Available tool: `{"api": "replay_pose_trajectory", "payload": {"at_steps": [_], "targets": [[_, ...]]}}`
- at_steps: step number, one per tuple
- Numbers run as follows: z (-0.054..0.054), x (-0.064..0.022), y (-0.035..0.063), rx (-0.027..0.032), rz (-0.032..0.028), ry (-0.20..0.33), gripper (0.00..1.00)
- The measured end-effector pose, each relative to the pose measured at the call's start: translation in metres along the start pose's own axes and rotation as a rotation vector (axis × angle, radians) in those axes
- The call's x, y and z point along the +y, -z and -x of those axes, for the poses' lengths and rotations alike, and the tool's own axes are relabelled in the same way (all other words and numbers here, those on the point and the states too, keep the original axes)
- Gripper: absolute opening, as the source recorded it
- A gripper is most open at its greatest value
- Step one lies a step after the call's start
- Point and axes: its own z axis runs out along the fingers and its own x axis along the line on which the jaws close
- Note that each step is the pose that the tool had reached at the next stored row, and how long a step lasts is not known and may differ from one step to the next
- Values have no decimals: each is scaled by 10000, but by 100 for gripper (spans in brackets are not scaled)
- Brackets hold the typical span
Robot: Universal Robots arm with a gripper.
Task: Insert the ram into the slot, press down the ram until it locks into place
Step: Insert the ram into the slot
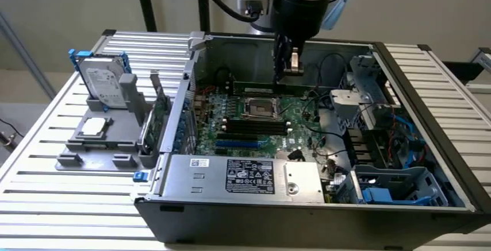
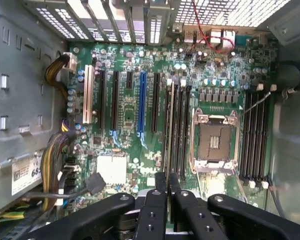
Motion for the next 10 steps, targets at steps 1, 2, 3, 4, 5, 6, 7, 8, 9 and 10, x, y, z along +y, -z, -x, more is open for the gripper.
{"api": "replay_pose_trajectory", "payload": {"at_steps": [1, 2, 3, 4, 5, 6, 7, 8, 9, 10], "targets": [[4, 37, -19, 1, 0, 1, 13], [8, 67, -38, 2, 1, 0, 13], [14, 82, -58, 2, 1, -1, 13], [20, 86, -76, 5, 1, 1, 13], [26, 86, -94, 4, 1, 5, 13], [31, 85, -113, 2, 0, 12, 13], [36, 84, -131, 2, -1, 20, 13], [41, 83, -150, 1, -2, 26, 13], [45, 82, -167, 2, -1, 29, 13], [48, 82, -185, 3, -1, 31, 13]]}}
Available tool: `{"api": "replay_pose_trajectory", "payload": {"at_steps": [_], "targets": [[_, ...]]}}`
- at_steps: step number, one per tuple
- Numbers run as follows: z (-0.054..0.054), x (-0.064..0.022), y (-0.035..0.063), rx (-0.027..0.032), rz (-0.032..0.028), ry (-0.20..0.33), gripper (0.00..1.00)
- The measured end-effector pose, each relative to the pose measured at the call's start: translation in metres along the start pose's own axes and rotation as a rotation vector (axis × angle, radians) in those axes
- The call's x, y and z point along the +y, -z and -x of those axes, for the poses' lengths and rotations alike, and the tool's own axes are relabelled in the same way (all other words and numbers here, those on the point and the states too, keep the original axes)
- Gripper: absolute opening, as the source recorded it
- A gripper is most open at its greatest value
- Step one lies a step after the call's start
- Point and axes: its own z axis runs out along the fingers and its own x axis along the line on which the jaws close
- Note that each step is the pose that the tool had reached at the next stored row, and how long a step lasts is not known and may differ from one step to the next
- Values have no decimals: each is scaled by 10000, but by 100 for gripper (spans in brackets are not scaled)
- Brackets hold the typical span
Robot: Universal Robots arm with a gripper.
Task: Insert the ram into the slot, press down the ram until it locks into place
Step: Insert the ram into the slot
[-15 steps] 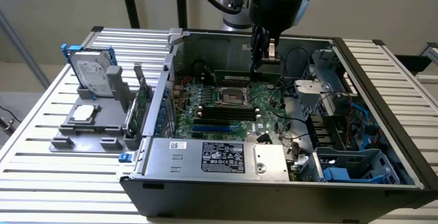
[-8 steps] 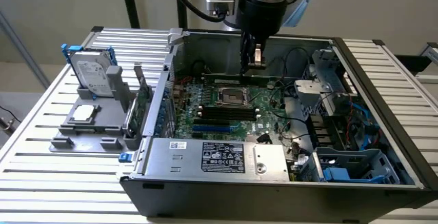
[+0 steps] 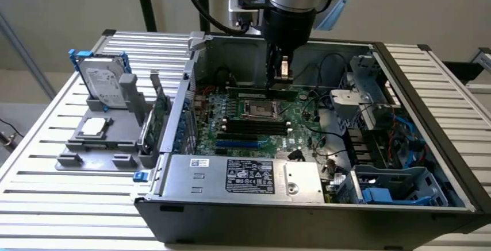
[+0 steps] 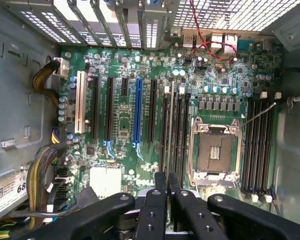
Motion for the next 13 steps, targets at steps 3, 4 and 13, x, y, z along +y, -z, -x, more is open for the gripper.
{"api": "replay_pose_trajectory", "payload": {"at_steps": [3, 4, 13], "targets": [[8, -2, -56, 0, 0, 4, 13], [9, -4, -73, 1, 0, 5, 13], [7, -21, -237, 1, 0, 41, 13]]}}
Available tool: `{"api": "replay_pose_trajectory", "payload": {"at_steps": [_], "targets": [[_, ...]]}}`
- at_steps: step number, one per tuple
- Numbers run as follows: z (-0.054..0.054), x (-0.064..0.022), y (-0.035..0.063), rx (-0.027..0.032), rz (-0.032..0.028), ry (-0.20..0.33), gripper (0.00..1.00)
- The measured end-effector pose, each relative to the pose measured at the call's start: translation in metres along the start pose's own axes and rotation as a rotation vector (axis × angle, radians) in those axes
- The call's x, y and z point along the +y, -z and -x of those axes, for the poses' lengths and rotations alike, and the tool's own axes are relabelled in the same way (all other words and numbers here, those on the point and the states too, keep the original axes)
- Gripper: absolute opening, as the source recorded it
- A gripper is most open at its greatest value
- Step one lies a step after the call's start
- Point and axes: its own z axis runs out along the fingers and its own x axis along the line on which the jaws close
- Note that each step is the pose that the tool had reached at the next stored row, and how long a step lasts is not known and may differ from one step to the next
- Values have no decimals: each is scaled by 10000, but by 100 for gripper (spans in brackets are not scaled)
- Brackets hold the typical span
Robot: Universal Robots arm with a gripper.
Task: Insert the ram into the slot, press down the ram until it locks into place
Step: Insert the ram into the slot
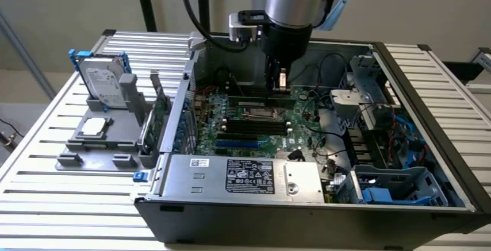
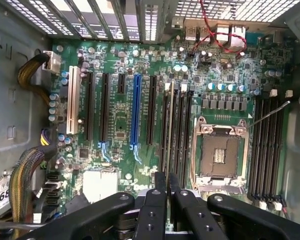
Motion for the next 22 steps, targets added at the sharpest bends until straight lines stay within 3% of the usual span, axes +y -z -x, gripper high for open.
{"api": "replay_pose_trajectory", "payload": {"at_steps": [22], "targets": [[-7, -28, -400, 1, 1, 57, 13]]}}
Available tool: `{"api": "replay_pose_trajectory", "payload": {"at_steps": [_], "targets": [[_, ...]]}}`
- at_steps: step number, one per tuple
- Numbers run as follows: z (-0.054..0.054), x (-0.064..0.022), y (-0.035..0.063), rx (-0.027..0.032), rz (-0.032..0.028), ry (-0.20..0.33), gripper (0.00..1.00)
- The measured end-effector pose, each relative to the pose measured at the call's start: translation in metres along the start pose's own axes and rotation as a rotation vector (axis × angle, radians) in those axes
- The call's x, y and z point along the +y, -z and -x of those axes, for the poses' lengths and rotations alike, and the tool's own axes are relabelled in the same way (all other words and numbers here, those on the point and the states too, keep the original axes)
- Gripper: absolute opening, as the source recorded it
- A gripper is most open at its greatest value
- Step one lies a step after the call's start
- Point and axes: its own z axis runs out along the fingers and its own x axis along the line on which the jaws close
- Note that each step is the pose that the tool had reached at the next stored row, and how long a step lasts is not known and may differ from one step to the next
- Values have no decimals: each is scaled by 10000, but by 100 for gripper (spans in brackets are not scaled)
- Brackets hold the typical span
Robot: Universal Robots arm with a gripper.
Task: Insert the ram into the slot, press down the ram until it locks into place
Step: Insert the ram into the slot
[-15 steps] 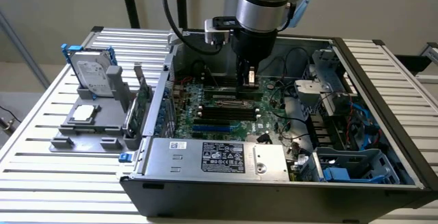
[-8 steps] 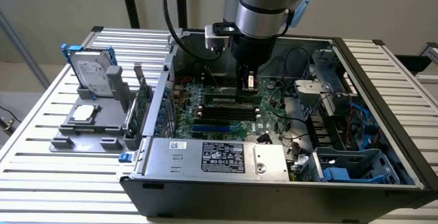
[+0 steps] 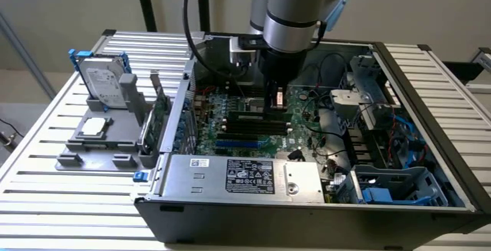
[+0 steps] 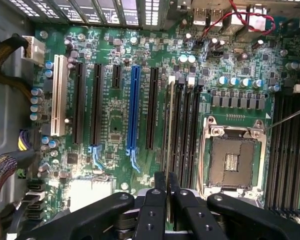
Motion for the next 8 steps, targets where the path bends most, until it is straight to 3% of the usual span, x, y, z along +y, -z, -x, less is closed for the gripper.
{"api": "replay_pose_trajectory", "payload": {"at_steps": [8], "targets": [[-2, 5, -109, -25, -1, 2, 13]]}}
